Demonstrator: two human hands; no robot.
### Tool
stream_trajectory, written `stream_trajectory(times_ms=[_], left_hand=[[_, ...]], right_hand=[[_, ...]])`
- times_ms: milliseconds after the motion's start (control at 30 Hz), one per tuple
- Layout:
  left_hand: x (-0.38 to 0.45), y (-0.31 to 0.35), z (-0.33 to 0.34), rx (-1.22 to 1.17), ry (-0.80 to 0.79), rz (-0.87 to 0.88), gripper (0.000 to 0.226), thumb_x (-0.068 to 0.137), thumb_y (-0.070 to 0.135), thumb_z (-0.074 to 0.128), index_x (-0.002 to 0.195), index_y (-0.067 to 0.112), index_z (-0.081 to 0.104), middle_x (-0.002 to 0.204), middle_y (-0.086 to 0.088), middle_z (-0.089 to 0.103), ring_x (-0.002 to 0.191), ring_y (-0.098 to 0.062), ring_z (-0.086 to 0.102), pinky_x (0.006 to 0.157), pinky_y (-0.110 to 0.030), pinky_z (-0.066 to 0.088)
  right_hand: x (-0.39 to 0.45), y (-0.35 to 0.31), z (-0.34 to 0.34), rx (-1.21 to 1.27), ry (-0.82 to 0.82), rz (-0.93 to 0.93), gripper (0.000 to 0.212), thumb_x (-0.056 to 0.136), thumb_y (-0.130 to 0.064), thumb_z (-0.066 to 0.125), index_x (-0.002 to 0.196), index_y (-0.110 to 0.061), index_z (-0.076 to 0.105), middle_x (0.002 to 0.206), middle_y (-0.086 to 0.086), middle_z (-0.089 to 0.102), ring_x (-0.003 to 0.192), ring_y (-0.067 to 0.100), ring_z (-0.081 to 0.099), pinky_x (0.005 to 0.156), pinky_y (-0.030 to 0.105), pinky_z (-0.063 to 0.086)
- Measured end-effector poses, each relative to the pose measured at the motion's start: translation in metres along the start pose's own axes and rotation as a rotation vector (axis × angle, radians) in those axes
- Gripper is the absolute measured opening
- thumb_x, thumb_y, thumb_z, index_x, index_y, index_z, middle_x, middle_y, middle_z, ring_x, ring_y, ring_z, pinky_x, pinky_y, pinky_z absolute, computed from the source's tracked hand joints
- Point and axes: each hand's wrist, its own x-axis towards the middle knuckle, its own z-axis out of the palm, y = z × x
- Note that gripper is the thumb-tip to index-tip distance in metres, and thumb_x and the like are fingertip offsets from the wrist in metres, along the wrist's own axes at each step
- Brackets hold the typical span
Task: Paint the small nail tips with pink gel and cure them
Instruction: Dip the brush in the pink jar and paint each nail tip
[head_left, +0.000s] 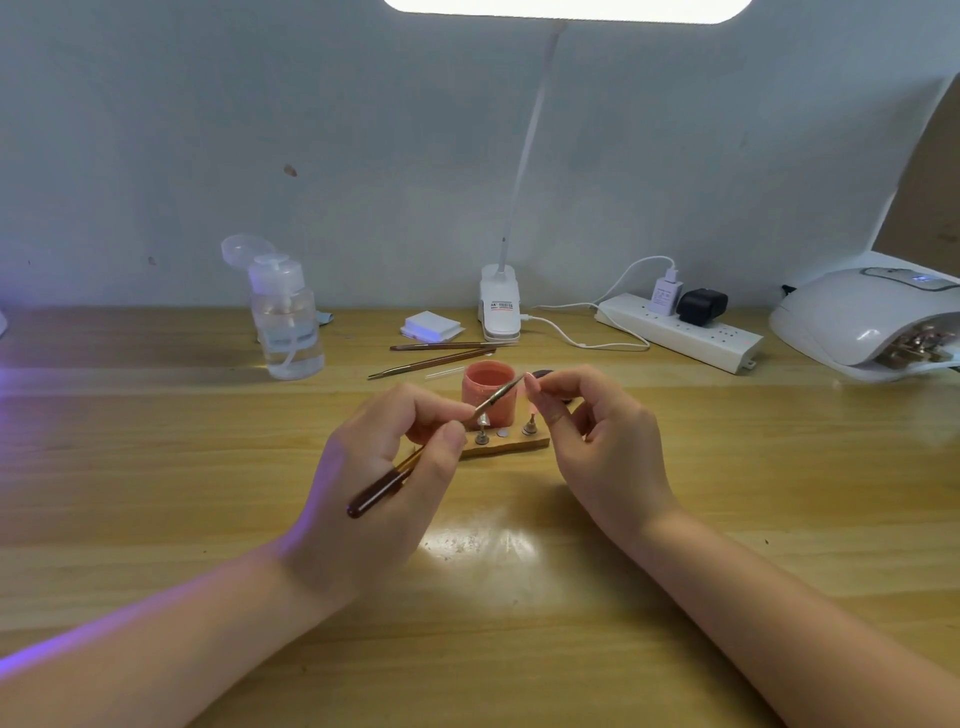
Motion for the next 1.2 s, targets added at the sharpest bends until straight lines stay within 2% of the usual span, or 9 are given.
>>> stream_trajectory(times_ms=[133,333,500,667,867,1000,1200], left_hand=[[0.0003,0.0,-0.0029,-0.045,0.024,-0.025,0.016,0.088,0.038,0.048,0.094,0.033,0.061,0.088,0.009,0.067,0.085,-0.012,0.063,0.073,-0.016,0.046],[0.0,0.0001,0.0009,-0.038,-0.006,-0.044,0.015,0.087,0.039,0.048,0.093,0.034,0.061,0.086,0.01,0.067,0.077,-0.005,0.06,0.069,-0.009,0.04],[0.0001,0.0016,0.0001,-0.118,0.02,-0.046,0.017,0.089,0.038,0.048,0.097,0.03,0.061,0.088,0.009,0.069,0.084,-0.01,0.064,0.072,-0.013,0.045],[-0.0007,0.0021,0.0013,-0.053,-0.008,-0.052,0.015,0.086,0.039,0.048,0.094,0.035,0.061,0.089,0.012,0.067,0.084,-0.008,0.062,0.072,-0.009,0.043],[-0.0011,0.0024,0.0004,-0.086,0.0,-0.022,0.015,0.089,0.036,0.049,0.097,0.032,0.061,0.089,0.017,0.068,0.081,-0.006,0.061,0.072,-0.01,0.043],[-0.0006,0.0008,0.0017,-0.046,-0.009,-0.059,0.017,0.087,0.04,0.048,0.094,0.033,0.061,0.089,0.013,0.067,0.082,-0.006,0.061,0.071,-0.009,0.042],[-0.0011,0.0026,0.0021,-0.108,-0.01,-0.039,0.016,0.089,0.038,0.049,0.097,0.031,0.061,0.089,0.012,0.068,0.079,-0.005,0.062,0.069,-0.011,0.044]], right_hand=[[0.0,-0.0007,-0.0005,0.001,-0.001,-0.011,0.005,0.09,-0.02,0.066,0.093,-0.019,0.068,0.075,-0.008,0.066,0.051,0.012,0.048,0.049,0.022,0.038],[-0.0001,-0.002,-0.0002,-0.001,0.006,-0.005,0.004,0.089,-0.018,0.067,0.092,-0.017,0.068,0.075,-0.011,0.065,0.052,0.016,0.048,0.049,0.024,0.039],[-0.0001,-0.0012,0.0002,0.009,0.0,-0.001,0.004,0.089,-0.016,0.068,0.092,-0.015,0.069,0.073,-0.009,0.066,0.049,0.014,0.047,0.048,0.03,0.04],[-0.0003,0.0007,0.0012,0.024,-0.02,0.02,0.005,0.088,-0.016,0.068,0.093,-0.015,0.068,0.072,-0.007,0.067,0.049,0.015,0.047,0.048,0.031,0.039],[-0.0003,-0.0002,0.0005,0.029,-0.016,0.011,0.006,0.089,-0.016,0.067,0.094,-0.018,0.068,0.072,-0.007,0.067,0.049,0.014,0.047,0.047,0.033,0.04],[-0.0006,-0.0007,0.0003,0.038,-0.005,0.021,0.007,0.089,-0.016,0.067,0.095,-0.019,0.068,0.073,-0.009,0.066,0.049,0.015,0.047,0.047,0.031,0.04],[-0.0003,-0.0007,0.0,0.038,-0.015,0.025,0.007,0.089,-0.017,0.067,0.096,-0.018,0.068,0.074,-0.01,0.066,0.049,0.013,0.047,0.047,0.031,0.04]])
